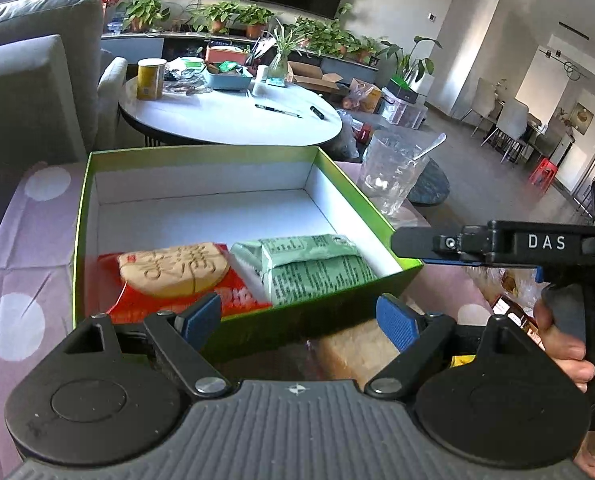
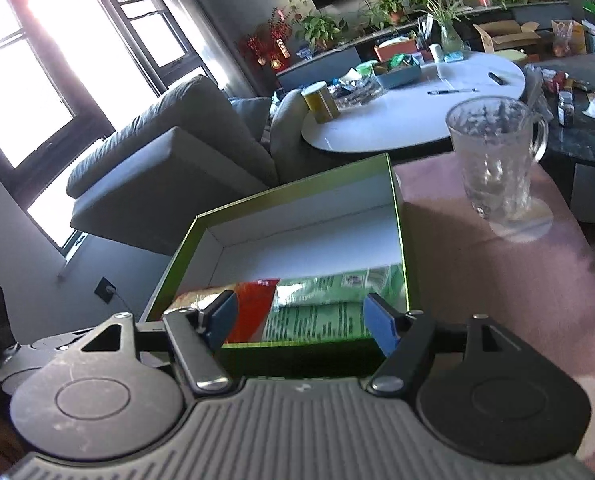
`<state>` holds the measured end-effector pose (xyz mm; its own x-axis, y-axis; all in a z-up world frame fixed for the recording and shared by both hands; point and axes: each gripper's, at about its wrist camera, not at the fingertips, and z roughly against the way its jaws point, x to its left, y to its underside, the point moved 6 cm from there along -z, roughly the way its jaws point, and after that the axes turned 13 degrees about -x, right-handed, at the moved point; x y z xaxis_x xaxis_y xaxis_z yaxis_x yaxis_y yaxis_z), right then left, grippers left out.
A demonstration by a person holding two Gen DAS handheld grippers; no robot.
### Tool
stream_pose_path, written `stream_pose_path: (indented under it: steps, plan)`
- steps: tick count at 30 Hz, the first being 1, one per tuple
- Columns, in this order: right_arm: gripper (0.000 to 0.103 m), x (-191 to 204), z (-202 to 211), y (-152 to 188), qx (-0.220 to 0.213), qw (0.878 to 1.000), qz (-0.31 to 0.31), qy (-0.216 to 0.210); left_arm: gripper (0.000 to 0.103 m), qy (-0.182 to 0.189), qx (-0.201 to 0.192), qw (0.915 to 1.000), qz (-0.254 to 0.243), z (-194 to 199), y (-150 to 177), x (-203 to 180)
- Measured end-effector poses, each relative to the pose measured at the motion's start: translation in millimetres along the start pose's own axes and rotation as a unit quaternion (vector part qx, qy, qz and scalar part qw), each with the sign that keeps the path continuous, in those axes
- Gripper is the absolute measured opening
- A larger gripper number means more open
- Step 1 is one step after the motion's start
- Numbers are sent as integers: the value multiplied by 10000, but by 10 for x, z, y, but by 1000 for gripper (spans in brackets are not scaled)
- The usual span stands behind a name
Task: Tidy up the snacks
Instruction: 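Move the right gripper toward the wrapped sandwich loaf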
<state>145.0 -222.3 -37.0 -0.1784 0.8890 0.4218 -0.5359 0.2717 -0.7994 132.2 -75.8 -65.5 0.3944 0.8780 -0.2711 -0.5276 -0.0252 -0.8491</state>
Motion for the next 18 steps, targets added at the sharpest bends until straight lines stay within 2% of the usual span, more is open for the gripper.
stream_pose_path:
  steps: [12,15,18]
  plan:
    - [71,-113,177,226,309,9989,-97,343,84,202,190,9996,-82,137,227,-121]
    - [78,-153,182,302,438,9981,-141,414,84,261,323,9991,-113,108,304,-164]
    - [79,-219,178,375,569,9966,-238,548,84,317,443,9984,-143,73,381,-214]
